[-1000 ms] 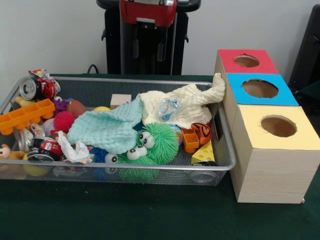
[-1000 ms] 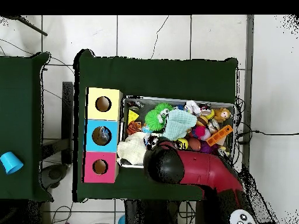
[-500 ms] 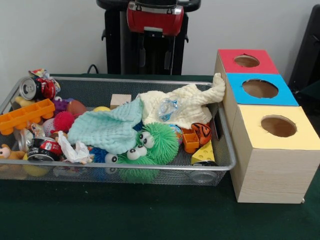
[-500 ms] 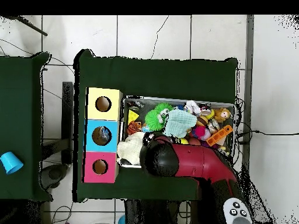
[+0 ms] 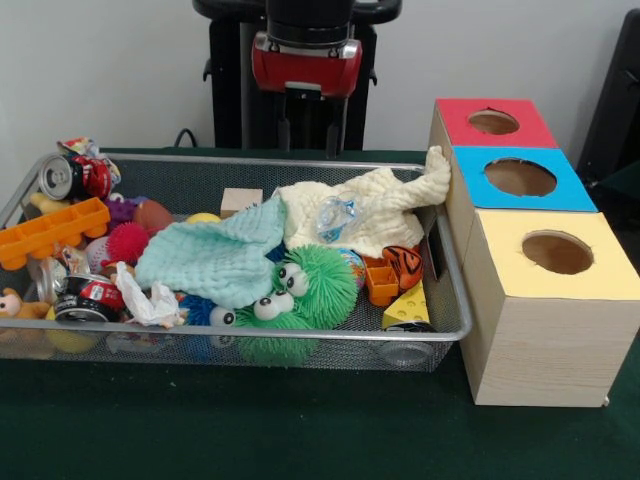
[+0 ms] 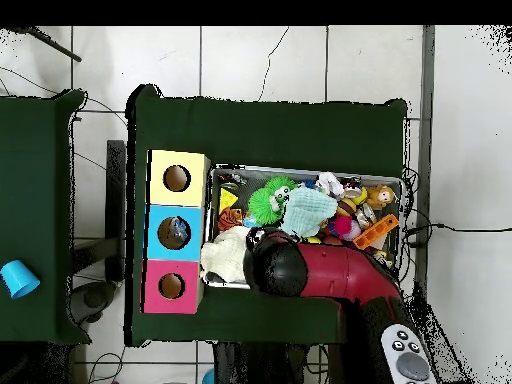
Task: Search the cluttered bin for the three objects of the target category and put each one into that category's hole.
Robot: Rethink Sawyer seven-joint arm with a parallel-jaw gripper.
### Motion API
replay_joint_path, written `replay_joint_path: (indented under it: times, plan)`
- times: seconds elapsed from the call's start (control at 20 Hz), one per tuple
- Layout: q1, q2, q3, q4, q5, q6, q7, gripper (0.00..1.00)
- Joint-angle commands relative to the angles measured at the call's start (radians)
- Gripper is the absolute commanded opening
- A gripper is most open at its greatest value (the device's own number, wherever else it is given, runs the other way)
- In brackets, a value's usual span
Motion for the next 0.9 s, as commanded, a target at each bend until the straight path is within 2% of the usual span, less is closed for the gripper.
replay_joint_path:
  times: [0.05,0.9]
  plan:
    - [-0.025,0.080,-0.003,-0.045,-0.027,-0.063,0.084,1.00]
    - [0.057,0.094,-0.046,-0.094,0.012,-0.026,0.132,1.00]
